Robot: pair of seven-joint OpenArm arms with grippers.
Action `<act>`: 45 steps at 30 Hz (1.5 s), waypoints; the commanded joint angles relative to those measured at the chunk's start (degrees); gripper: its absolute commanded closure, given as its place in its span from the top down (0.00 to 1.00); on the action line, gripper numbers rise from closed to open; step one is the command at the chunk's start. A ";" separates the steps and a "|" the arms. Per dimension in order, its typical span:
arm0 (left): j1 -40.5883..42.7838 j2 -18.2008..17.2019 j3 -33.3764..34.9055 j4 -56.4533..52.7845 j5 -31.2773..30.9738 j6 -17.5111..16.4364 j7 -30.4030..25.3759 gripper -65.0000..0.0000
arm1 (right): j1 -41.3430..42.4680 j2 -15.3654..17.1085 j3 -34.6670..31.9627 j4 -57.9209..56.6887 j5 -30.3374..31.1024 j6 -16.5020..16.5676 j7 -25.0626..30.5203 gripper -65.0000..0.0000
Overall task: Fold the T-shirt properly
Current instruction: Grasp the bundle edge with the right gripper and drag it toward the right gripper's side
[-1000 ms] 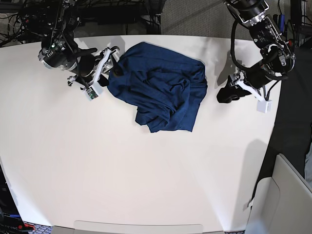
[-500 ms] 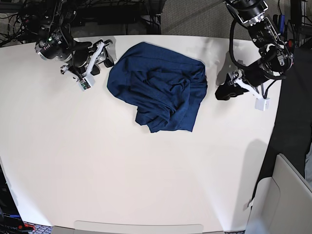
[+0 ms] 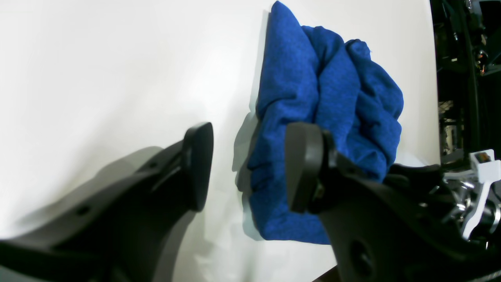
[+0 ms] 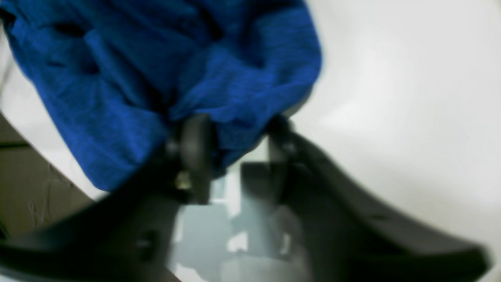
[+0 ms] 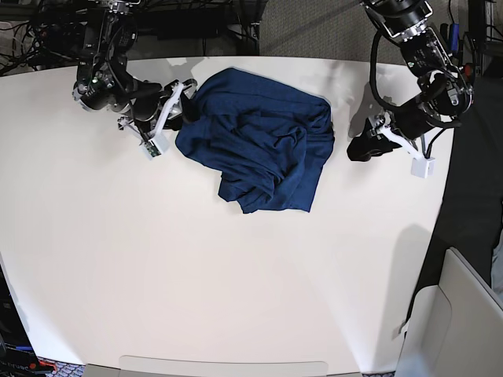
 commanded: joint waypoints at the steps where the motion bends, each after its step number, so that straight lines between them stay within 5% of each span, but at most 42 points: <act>1: -0.80 -0.52 -0.05 0.93 -1.53 -0.11 0.10 0.45 | 0.40 0.00 -0.93 0.48 0.46 0.32 -0.63 0.15; 3: -0.80 -0.52 -0.05 0.93 -1.53 -0.11 0.10 0.45 | 0.84 -0.88 -2.33 0.92 0.54 0.32 -0.63 0.04; 6: -0.80 -0.52 -0.05 0.93 -1.53 -0.20 0.10 0.45 | 0.93 -1.67 -2.51 2.42 2.57 0.32 -0.72 0.04; 14: -0.71 -0.61 -0.23 0.93 -1.53 -0.20 0.10 0.45 | 0.75 -2.55 -2.60 8.22 19.80 0.32 -0.63 0.04; 20: -0.71 -0.61 -0.58 0.93 -1.53 -0.20 0.10 0.45 | 3.30 -4.13 -4.44 8.13 20.15 0.32 -0.81 0.04; 32: -0.71 -3.51 -0.76 0.84 -1.53 -0.20 -1.17 0.45 | 20.97 -5.45 -26.07 -11.12 19.71 0.32 -2.57 0.04; 38: 1.05 -4.74 -0.84 0.84 -1.53 -0.20 -3.46 0.45 | 28.97 -10.38 -33.98 -18.24 16.02 0.32 -2.57 0.04; 45: 2.02 -4.83 -0.84 0.84 -1.53 -0.20 -4.34 0.45 | 35.66 -10.72 -44.71 -23.96 13.20 0.32 -2.30 0.04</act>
